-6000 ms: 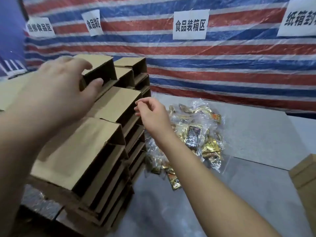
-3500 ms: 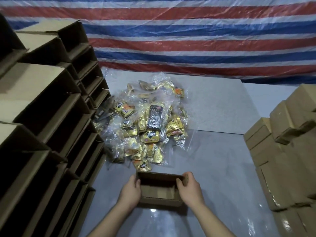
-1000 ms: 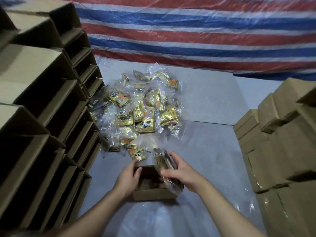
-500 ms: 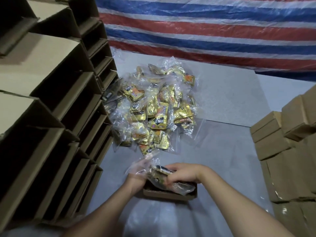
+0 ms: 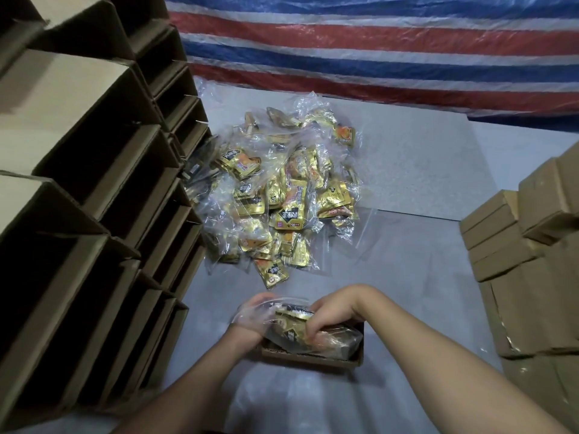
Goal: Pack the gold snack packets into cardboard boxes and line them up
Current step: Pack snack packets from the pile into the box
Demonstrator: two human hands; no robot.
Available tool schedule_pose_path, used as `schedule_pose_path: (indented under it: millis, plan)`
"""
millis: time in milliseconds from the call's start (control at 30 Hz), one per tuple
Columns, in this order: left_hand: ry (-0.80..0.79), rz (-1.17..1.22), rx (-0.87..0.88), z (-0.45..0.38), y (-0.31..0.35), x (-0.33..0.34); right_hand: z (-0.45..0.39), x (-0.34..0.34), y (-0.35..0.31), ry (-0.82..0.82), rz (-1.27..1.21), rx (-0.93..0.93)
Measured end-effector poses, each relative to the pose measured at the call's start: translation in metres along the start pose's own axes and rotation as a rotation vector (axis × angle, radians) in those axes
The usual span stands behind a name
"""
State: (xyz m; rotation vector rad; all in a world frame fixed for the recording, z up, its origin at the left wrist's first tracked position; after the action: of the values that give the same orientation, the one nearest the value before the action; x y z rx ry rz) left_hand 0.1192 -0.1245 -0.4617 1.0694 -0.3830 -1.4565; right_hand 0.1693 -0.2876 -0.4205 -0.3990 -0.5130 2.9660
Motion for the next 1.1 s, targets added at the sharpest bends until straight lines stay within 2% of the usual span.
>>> schedule_pose_path:
  millis: [67,133,233,367,467,533,600,667,733,800,867,967,1100]
  plan:
    - [-0.005,0.018,0.035,0.003,0.005,-0.001,0.000,0.005,-0.003,-0.011,0.051,0.002]
    - [0.014,0.132,0.073,0.002,0.003,-0.006,0.000,0.007,-0.005,-0.008,0.105,-0.001]
    - [0.070,0.190,0.119,0.002,0.004,-0.012,0.003,0.001,-0.009,0.049,0.224,-0.016]
    - [0.003,0.255,0.087,-0.001,0.003,-0.010,0.005,0.001,-0.008,0.058,0.275,0.002]
    - [-0.029,0.267,0.039,-0.002,-0.005,-0.013,0.001,0.015,0.011,-0.010,0.471,0.089]
    - [-0.004,0.257,0.043,0.000,-0.006,-0.012,-0.007,0.019,0.013,0.155,0.575,0.033]
    - [0.056,0.237,0.055,0.003,-0.004,-0.008,-0.016,0.026,0.005,0.331,0.567,-0.126]
    - [0.122,0.266,0.047,0.008,-0.003,-0.005,-0.025,0.038,-0.004,0.384,0.542,-0.270]
    - [0.170,0.298,0.058,0.010,-0.005,-0.005,-0.037,0.047,-0.007,0.432,0.662,-0.359]
    - [0.196,0.281,0.090,0.011,-0.007,-0.006,-0.050,0.051,-0.005,0.457,0.811,-0.353]
    - [0.219,0.259,0.104,0.010,-0.004,-0.007,-0.058,0.052,-0.006,0.443,0.858,-0.294]
    - [0.237,0.281,0.116,0.007,0.002,-0.011,-0.062,0.046,-0.010,0.400,0.723,-0.261]
    - [0.237,0.203,0.177,0.001,0.004,-0.018,-0.039,0.020,-0.004,0.313,0.235,-0.245]
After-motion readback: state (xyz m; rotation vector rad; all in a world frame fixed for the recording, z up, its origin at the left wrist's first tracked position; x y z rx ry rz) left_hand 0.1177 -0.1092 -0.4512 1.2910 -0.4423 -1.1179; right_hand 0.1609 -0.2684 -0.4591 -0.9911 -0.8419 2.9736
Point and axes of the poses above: each hand's wrist, its own z-axis away from the middle knuckle, its own x-axis out of the palm, y = z × x, the point moved 7 cm from there along -z, towards the middle knuckle, and after that the axes turned 11 degrees about y, right-handed, at the moved point
